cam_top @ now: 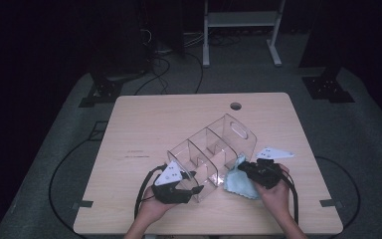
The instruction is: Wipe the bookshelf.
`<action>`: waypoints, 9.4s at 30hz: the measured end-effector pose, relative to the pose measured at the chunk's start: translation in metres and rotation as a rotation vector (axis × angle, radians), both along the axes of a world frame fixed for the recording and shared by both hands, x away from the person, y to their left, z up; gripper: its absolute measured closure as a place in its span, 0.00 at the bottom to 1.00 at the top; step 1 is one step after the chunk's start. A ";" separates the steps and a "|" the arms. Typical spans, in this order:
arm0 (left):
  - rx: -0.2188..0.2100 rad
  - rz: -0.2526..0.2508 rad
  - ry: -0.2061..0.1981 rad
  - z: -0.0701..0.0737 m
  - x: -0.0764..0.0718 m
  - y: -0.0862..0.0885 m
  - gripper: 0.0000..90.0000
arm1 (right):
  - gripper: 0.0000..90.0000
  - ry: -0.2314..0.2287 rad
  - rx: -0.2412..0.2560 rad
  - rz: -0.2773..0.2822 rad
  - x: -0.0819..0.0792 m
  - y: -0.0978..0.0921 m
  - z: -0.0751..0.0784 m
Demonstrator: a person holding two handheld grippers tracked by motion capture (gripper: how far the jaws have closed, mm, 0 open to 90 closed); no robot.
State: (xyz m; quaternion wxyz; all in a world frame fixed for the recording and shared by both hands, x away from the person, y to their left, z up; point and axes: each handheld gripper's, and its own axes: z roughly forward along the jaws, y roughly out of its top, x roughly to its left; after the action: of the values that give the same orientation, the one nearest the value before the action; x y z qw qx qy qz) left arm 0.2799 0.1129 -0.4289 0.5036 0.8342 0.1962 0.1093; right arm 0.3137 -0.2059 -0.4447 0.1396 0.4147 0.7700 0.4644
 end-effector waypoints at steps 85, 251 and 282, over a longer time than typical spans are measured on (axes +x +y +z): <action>-0.002 0.021 -0.001 0.000 -0.002 -0.009 0.51 | 0.94 0.022 -0.094 0.143 -0.032 0.050 -0.012; 0.023 0.225 -0.030 0.004 0.048 0.044 0.47 | 0.93 0.044 -0.045 0.141 -0.026 0.042 -0.011; 0.003 0.252 -0.028 0.001 0.038 0.035 0.49 | 0.94 -0.070 0.024 0.314 -0.073 0.065 0.051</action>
State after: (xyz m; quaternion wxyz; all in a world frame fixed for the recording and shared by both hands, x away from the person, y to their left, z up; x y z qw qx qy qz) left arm 0.3179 0.1474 -0.4275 0.4875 0.8020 0.2924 0.1836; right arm 0.2412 -0.1409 -0.3934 0.0870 0.2747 0.8143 0.5039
